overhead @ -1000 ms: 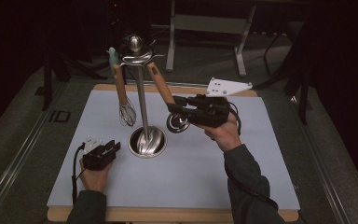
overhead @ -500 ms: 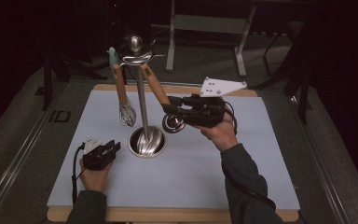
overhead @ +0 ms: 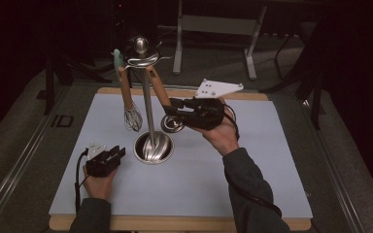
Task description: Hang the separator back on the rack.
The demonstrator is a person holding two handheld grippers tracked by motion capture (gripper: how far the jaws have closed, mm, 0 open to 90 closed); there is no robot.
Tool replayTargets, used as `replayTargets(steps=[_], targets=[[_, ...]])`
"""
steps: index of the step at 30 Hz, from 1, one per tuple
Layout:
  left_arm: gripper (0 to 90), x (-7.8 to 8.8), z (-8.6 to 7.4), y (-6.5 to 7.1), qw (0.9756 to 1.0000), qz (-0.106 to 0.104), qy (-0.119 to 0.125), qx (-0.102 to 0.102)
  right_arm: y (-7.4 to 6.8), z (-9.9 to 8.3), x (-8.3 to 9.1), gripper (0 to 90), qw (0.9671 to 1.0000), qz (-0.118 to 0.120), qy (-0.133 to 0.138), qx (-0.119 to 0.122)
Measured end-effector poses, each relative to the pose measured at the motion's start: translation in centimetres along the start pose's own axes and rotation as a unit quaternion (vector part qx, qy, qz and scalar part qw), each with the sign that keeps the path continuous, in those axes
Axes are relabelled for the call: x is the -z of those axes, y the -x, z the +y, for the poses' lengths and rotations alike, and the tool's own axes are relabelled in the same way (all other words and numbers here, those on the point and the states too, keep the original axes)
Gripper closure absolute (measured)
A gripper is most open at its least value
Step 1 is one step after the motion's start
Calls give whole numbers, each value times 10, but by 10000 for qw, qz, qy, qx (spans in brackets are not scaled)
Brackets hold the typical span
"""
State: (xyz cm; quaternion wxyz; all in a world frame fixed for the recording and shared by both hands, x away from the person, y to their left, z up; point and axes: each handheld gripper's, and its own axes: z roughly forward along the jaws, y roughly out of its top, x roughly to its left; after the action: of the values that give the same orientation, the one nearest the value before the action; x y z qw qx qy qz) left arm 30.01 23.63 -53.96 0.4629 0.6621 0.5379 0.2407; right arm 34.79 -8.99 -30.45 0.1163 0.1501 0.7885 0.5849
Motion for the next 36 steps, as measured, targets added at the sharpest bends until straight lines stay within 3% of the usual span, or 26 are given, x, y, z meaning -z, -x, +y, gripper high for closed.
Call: replayTargets(steps=[13, 36], targets=[[682, 0, 0, 0, 10000, -4, 8, 5, 0, -3, -6, 666, 9998, -105, -127, -73], [682, 0, 0, 0, 10000, 10, -12, 16, 27, -46, 17, 654, 9955, -509, -674, -418]])
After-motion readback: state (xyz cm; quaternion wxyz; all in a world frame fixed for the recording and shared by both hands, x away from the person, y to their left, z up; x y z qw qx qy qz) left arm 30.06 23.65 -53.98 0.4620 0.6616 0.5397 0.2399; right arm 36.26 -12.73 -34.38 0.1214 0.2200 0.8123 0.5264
